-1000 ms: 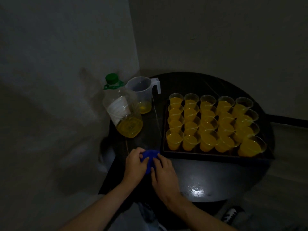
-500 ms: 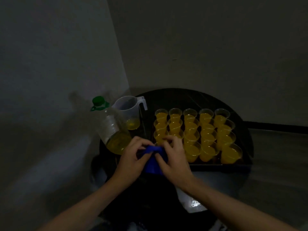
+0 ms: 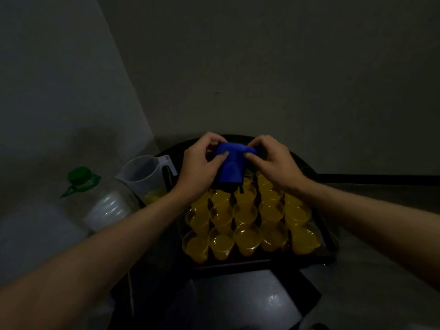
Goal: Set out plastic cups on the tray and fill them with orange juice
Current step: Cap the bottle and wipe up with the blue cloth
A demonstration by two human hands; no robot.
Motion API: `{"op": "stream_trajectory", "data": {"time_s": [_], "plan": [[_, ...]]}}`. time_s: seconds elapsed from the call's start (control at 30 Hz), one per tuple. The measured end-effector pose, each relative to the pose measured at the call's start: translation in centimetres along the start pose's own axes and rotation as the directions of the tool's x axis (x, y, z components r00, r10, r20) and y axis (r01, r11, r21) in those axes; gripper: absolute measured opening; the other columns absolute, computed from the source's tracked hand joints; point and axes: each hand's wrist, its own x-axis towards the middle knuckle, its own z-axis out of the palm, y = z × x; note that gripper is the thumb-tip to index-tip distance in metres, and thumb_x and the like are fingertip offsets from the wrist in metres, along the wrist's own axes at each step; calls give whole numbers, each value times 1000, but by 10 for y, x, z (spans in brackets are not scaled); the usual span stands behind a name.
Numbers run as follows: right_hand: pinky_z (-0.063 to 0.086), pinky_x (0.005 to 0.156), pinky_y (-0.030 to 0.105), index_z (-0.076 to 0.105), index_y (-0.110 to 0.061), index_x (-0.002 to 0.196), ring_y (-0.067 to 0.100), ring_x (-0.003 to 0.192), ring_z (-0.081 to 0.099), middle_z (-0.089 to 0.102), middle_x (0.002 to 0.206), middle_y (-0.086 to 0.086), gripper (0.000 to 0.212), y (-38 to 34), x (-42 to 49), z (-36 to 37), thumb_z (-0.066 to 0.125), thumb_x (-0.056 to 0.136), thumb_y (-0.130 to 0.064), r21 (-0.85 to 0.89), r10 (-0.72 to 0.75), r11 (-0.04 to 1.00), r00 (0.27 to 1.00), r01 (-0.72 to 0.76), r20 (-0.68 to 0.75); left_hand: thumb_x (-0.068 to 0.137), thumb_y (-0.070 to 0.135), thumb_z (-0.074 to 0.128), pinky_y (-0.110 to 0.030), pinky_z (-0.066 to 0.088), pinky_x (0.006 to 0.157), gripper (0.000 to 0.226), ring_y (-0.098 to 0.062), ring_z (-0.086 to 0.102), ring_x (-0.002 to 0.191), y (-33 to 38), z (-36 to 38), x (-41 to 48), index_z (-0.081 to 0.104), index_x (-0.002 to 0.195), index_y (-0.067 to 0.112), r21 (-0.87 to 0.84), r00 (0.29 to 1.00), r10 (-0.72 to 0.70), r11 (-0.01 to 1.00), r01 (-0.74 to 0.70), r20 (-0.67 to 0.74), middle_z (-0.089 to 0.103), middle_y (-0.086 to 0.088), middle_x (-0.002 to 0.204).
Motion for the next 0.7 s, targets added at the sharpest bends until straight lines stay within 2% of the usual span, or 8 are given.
{"op": "stream_trajectory", "data": {"time_s": [0.07,0.13,0.23,0.33,0.43,0.5,0.6,0.7], "plan": [[58,79,37,58,-23,103,13,92,63,62,104,-4,6,12,16,-10,59,97,-26,93,66,993,998,-68,24,95,12,65,-33,59,86,24,-3,64,103,-6,7,22,59,102,34,3,1000,-3,1000,3,5,64,10,110],[56,76,33,55,-22,102,12,90,65,63,102,-2,4,24,32,-16,57,99,-25,179,119,975,991,-129,65,95,12,65,-28,58,82,24,-1,64,102,-13,17,44,58,101,34,16,1000,-3,1000,3,15,64,9,109],[56,79,36,51,-18,103,19,94,65,63,105,4,9,47,59,-20,57,99,-24,302,168,934,980,-192,104,95,11,65,-25,58,79,22,-1,64,100,-28,32,78,58,101,31,1,1000,-11,1000,11,28,64,7,109],[53,77,29,48,-15,106,16,93,62,60,105,6,14,72,86,-23,57,99,-22,404,197,881,967,-246,160,95,9,65,-25,59,81,20,0,65,99,-41,47,111,59,102,26,-5,999,-16,1000,16,49,64,5,108],[47,75,28,49,-21,99,13,89,59,58,104,4,8,97,112,-21,56,99,-22,470,243,831,954,-299,177,94,6,65,-28,59,84,18,-5,66,102,-54,60,142,59,108,17,-3,998,-22,1000,22,64,65,2,110],[48,79,30,48,-20,98,16,94,60,59,109,5,6,115,127,-19,55,99,-21,517,294,788,942,-336,164,95,6,64,-28,59,85,19,-7,66,103,-66,68,161,59,112,13,-3,997,-26,1000,26,67,65,0,112],[48,86,35,51,-19,101,19,99,60,60,112,6,5,141,144,-13,54,99,-20,518,342,773,928,-368,148,95,7,64,-19,57,79,19,-4,65,101,-89,79,186,59,111,16,2,996,-51,999,51,68,65,3,111],[49,80,31,51,-17,104,17,94,60,61,110,6,7,166,154,-5,54,99,-18,492,372,776,916,-394,147,95,9,65,-21,54,77,18,-4,64,97,-121,93,205,58,106,22,50,995,-84,995,81,52,64,5,108]]}}
